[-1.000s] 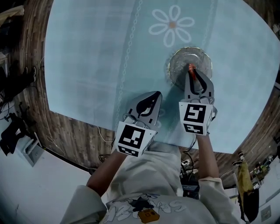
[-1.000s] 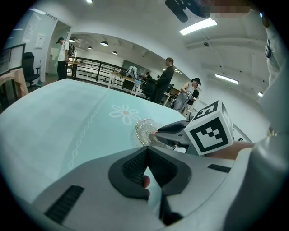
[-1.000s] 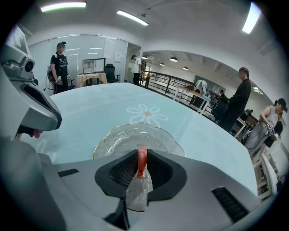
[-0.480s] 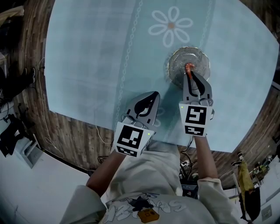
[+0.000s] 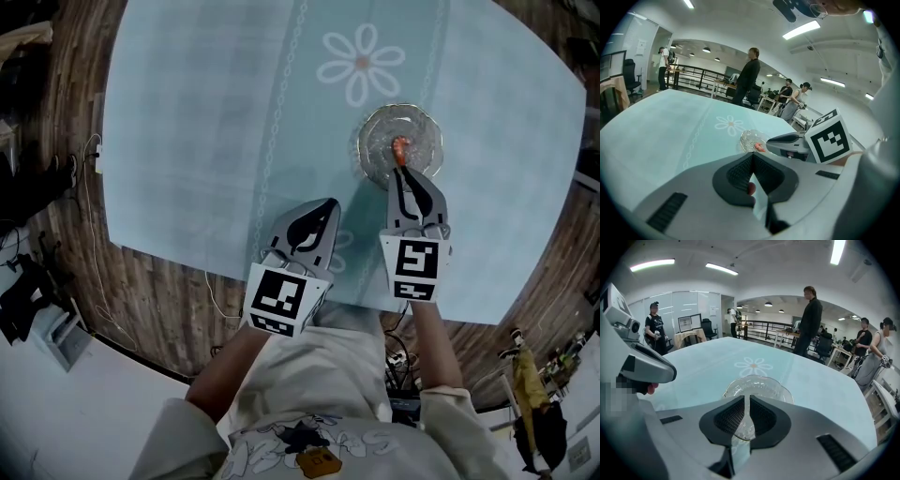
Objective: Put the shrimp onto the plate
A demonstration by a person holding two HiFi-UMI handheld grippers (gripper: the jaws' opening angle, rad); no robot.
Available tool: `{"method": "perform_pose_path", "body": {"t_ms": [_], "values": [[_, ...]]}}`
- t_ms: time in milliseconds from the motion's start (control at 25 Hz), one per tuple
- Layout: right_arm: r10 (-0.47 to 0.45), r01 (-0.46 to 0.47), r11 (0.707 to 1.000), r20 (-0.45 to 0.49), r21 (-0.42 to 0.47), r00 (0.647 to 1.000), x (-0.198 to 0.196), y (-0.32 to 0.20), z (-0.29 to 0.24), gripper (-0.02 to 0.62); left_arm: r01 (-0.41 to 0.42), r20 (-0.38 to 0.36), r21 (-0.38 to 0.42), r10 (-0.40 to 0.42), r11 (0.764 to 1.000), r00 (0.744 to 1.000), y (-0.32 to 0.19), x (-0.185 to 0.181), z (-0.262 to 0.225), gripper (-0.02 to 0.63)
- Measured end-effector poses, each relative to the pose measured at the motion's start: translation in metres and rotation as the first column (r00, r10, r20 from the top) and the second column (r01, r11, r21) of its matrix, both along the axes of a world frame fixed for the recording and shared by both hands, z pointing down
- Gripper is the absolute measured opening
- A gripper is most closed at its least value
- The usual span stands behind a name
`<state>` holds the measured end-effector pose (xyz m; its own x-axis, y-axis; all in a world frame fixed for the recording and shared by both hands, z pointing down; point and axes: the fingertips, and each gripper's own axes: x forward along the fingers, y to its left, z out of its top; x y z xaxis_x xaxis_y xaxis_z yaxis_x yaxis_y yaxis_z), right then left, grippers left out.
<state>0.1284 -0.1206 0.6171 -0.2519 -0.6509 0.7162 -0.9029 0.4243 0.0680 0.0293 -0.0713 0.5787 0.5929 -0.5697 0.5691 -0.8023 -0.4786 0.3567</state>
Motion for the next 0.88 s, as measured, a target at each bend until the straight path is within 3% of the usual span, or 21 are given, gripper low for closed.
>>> {"method": "perform_pose_path", "body": {"t_ms": [400, 880], "values": [[0.051, -0.053, 0.996, 0.027, 0.077, 0.998, -0.012, 0.011, -0.041, 0.040, 0.014, -0.005, 0.041, -0.014, 0.999, 1.000, 0.009, -0.017, -0.027, 0.008], [0.111, -0.121, 0.985, 0.086, 0.124, 0.990, -0.026, 0.025, -0.103, 0.026, -0.032, -0.020, 0.086, 0.034, 0.996, 0.999, 0.011, -0.029, -0.081, 0.008]]}}
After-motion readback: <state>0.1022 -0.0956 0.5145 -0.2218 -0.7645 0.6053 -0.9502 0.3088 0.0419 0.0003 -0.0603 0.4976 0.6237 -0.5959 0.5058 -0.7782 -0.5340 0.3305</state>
